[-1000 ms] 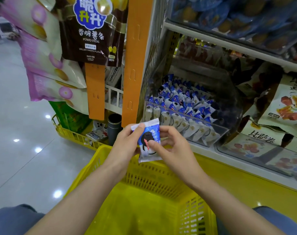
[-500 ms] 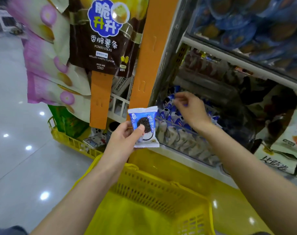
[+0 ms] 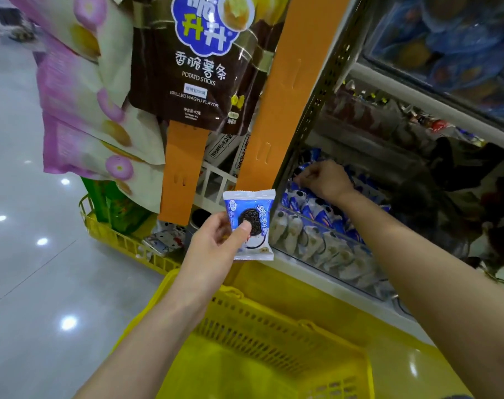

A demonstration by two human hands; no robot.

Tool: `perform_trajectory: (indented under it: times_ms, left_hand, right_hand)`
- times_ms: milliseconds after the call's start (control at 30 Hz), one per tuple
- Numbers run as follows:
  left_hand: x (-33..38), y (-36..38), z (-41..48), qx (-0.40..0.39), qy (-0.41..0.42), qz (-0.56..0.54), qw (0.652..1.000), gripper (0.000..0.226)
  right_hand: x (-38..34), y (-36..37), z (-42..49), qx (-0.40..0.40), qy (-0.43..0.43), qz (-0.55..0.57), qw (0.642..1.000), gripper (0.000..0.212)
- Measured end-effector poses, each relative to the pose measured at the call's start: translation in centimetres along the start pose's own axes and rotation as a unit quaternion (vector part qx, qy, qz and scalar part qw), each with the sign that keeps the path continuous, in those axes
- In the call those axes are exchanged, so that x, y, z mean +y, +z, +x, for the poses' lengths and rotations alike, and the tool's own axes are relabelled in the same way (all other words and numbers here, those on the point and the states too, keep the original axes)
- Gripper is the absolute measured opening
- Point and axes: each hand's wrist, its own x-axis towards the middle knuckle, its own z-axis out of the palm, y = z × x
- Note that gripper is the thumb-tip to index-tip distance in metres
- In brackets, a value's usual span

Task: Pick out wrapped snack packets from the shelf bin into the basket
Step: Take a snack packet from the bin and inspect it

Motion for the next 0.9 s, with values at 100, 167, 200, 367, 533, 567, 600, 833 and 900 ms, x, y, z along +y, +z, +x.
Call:
perform_trajectory:
  times_ms: [100,167,200,367,533,567,600,833,900]
  left_hand:
    - [0.1,0.1,-0.2,-0.015,0.008,0.0,1.0,0.022]
    - [0.2,0.2,-0.4,-0.023,0.012,0.0,1.0,0.02]
    - [0.3,0.3,-0.5,-0.025,0.015,-0.001,1.0,0.018]
    - [0.9,0.6,-1.7,-0.036,0.032,-0.022,0.999,0.037]
    - [1.6,1.0,-3.5,-0.072,0.051,-0.083,0.993,0.045]
    - [1.5,1.2,-3.7,-0.081,0.051,-0.089,0.991,0.047]
    - [1.3,1.3,-3.9,-0.09,0.048,-0.092,0.991,0.047]
    - [0.4,1.6,-4.9,-0.147,-0.016,-0.133,0.98,0.066]
    - [0.2,1.6,-5.0,-0.145,-0.032,-0.105,0.983,0.074]
  right_hand:
    - [0.1,-0.4,-0.8,0.1,-0.014,0.064,0.993,0.015]
    - [-0.1,-1.4,-1.5,0.175,-0.01,0.114,0.978,0.013]
    - [-0.2,-2.1,-2.0,0.206,-0.008,0.144,0.968,0.011]
    - [-1.0,-5.1,-6.9,0.261,-0.068,0.272,0.924,0.006]
    - [-1.9,-4.9,-13.4,0.105,-0.136,0.323,0.931,0.02]
    - [-2.1,-4.4,-14.4,0.07,-0.135,0.328,0.932,0.02]
    - [-2.3,-3.9,-15.4,0.044,-0.131,0.331,0.933,0.019]
    - [-4.2,-2.3,-19.1,-0.065,-0.063,0.385,0.918,0.024]
    - [-4.3,-2.5,-19.6,-0.106,-0.059,0.362,0.924,0.036]
